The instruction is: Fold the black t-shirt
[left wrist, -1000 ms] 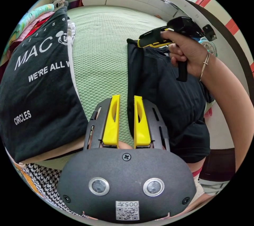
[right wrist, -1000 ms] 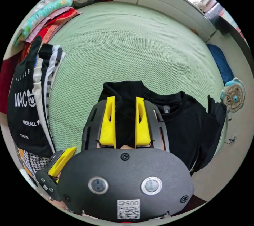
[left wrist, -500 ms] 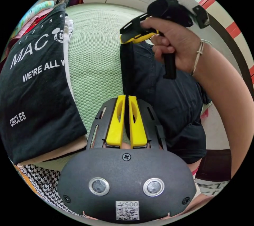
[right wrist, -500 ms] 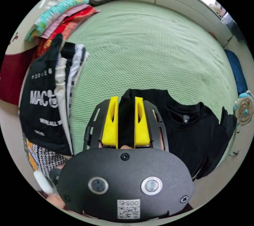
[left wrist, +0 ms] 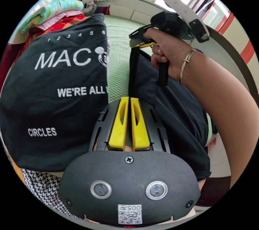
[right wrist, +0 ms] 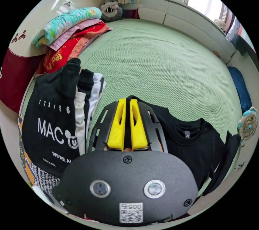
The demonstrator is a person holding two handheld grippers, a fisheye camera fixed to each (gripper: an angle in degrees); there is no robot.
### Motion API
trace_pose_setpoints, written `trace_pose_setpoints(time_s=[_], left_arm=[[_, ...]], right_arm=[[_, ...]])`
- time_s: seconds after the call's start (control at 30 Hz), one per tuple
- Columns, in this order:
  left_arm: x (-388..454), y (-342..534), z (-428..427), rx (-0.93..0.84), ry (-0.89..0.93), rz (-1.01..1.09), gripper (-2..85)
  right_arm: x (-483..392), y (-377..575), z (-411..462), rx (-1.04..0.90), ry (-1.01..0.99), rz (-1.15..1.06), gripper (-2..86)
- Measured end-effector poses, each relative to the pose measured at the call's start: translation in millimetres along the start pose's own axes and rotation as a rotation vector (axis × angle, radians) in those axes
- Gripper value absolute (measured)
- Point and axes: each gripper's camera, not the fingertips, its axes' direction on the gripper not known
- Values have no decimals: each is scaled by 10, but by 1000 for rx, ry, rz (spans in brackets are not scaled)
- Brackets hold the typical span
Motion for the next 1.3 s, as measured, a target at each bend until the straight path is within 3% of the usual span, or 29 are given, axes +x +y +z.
trace_pose_setpoints(time_s=[0.13, 0.3, 0.53, 0.77, 1.03, 1.3], left_arm=[[-36, -40, 41, -40, 17, -21, 21], [50, 35, -23, -50, 3, 14, 12], [230, 193, -195, -19, -68, 44, -5], [767, 342, -252, 25, -19, 135, -7], [1683, 490, 37, -30, 60, 329, -6], [2184, 516, 330, -104, 32, 435, -4]], right_arm=[[-44, -129, 244, -123, 3, 35, 4], [166, 152, -97, -46, -55, -18, 52], [1350, 1230, -815, 8, -11, 93, 85], [2380, 2402, -1259, -48, 82, 220, 87], [2623, 3205, -824, -152, 56, 283, 73], [2607, 3392, -823, -149, 141, 140, 36]])
